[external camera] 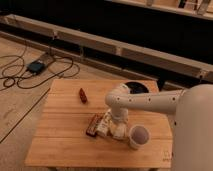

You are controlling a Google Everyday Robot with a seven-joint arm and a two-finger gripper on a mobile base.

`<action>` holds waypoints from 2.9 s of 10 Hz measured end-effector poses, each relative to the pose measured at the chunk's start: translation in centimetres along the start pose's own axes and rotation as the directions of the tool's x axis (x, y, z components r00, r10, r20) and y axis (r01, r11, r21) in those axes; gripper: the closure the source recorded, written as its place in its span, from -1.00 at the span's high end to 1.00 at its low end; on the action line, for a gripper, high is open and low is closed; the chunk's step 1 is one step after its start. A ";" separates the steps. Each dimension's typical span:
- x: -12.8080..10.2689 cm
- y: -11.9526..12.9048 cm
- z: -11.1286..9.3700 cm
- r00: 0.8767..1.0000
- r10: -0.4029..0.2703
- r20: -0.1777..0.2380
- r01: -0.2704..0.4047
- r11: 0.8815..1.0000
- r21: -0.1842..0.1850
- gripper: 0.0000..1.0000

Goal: Place the white sponge in the ceramic bowl

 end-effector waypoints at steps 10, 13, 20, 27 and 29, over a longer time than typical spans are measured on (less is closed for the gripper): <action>2.7 6.8 -11.4 0.983 0.077 -0.164 -0.087 0.995 -0.056 -1.00; 4.1 11.7 -15.0 0.974 0.111 -0.197 -0.134 0.985 -0.109 -1.00; 10.5 19.3 -12.6 0.960 0.175 -0.219 -0.201 0.974 -0.105 -0.24; 12.3 21.2 -9.0 0.959 0.191 -0.207 -0.215 0.972 -0.099 0.38; 12.2 21.4 -8.6 0.960 0.197 -0.198 -0.222 0.969 -0.111 0.38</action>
